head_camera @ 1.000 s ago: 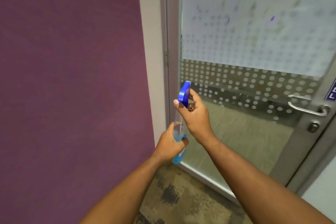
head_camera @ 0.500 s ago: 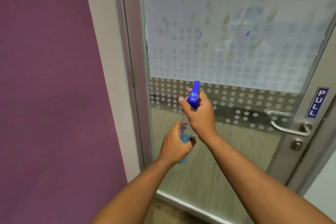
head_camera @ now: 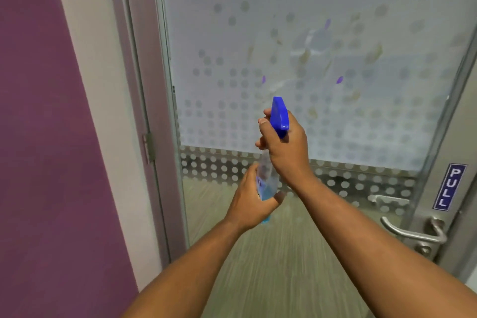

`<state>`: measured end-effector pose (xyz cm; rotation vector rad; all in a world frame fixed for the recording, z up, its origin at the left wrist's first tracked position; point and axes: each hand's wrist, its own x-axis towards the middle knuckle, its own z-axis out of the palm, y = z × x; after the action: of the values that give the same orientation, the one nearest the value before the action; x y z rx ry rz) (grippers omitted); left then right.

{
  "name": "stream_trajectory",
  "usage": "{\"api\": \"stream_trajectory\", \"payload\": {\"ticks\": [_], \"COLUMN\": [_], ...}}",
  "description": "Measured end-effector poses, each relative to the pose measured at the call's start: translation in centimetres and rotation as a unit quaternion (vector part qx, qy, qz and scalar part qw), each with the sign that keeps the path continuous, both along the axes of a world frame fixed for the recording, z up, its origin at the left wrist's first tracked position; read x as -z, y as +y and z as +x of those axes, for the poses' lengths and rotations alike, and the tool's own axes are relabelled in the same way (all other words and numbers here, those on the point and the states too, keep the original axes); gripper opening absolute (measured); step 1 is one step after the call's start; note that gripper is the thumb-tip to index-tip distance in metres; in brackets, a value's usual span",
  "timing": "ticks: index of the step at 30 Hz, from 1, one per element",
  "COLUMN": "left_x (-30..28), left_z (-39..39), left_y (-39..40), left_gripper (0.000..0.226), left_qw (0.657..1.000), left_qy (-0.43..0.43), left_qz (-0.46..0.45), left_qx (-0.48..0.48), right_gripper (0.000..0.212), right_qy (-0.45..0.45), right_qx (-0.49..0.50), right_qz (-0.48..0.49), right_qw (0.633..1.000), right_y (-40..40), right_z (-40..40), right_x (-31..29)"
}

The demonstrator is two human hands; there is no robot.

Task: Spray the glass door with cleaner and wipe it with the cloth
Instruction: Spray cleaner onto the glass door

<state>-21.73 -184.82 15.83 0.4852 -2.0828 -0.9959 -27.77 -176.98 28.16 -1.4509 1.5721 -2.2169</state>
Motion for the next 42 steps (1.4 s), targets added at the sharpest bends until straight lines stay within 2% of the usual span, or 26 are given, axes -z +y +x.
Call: {"api": "stream_trajectory", "payload": {"ticks": [5, 9, 16, 23, 28, 33, 38, 42], "left_x": [-3.2, -5.5, -10.5, -14.6, -15.4, -14.9, -14.4, -14.0], "left_z": [-1.6, -2.2, -2.8, -3.5, -4.2, -4.0, -3.5, -3.2], "left_y": [-2.4, -4.0, -5.0, -3.8, -2.7, -2.3, -2.5, -2.4], "left_gripper": [0.076, 0.089, 0.071, 0.067, 0.066, 0.064, 0.063, 0.063], "left_qw": [0.999, 0.997, 0.992, 0.988, 0.987, 0.988, 0.99, 0.991], "left_qy": [0.017, 0.033, 0.007, 0.004, 0.014, 0.007, -0.005, -0.008], "left_qz": [-0.014, -0.039, -0.061, -0.074, -0.066, -0.063, -0.059, -0.045], "left_qx": [0.04, 0.06, 0.11, 0.139, 0.147, 0.142, 0.132, 0.125], "right_gripper": [0.025, 0.034, 0.029, 0.024, 0.021, 0.007, 0.007, 0.018], "right_qy": [-0.002, 0.017, 0.001, -0.007, 0.019, 0.029, 0.029, 0.046], "right_qx": [0.052, 0.097, 0.133, 0.172, 0.195, 0.236, 0.234, 0.205], "right_qz": [-0.026, -0.037, -0.064, -0.112, -0.111, -0.079, -0.058, -0.034], "right_qw": [0.998, 0.994, 0.989, 0.979, 0.974, 0.968, 0.97, 0.977], "right_y": [-2.0, -3.2, -3.8, -3.1, -2.4, -2.5, -2.8, -2.8], "right_z": [-0.1, 0.1, -0.1, -1.0, -1.2, -1.4, -0.9, -0.4], "right_x": [-3.1, -5.2, -9.6, -12.7, -13.7, -13.5, -12.9, -13.0]}}
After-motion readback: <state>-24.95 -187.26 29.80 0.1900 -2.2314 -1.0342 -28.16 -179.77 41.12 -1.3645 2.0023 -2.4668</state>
